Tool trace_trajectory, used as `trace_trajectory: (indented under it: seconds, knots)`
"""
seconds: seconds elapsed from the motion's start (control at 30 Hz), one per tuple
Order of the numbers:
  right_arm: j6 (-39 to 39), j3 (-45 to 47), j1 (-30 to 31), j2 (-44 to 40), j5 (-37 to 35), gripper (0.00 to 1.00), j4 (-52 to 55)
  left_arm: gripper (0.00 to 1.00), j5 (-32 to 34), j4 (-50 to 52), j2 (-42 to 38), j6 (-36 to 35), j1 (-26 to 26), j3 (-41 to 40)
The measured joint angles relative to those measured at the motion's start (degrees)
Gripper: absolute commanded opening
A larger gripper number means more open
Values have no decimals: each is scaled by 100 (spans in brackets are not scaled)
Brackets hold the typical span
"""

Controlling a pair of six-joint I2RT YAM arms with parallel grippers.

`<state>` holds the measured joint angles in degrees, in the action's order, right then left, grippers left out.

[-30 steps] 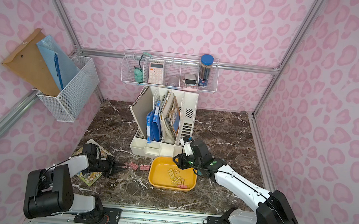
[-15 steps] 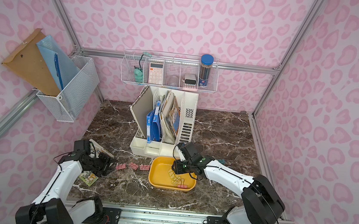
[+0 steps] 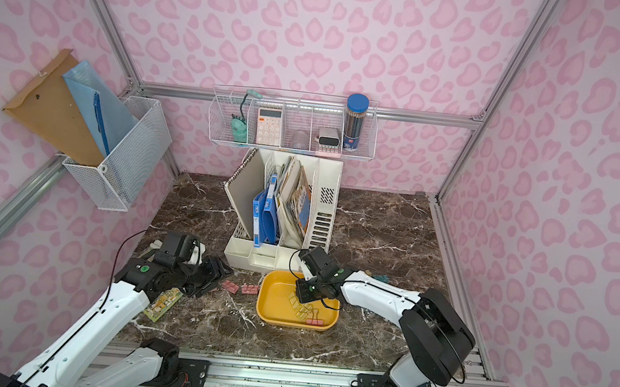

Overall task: Take out the binder clips from the storage box
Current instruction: Pick up the binder clip from the storage box.

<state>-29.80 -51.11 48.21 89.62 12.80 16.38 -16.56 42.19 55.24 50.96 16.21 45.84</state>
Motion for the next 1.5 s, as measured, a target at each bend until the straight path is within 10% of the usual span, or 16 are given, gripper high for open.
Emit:
trace_trajectory:
  seconds: [0.33, 0.87, 1.5]
  knots:
    - [-55, 52, 46, -680, 192, 0, -2, 65, 863, -616, 686, 168, 1451, 385]
    - [-2151, 1998, -717, -5668, -2465, 0, 765, 70, 1604, -1624, 2811, 109, 3377, 1738]
    - [-3274, 2944, -1482, -6607, -2155, 0, 2090, 71, 1646, -1786, 3447, 2, 3576, 2184]
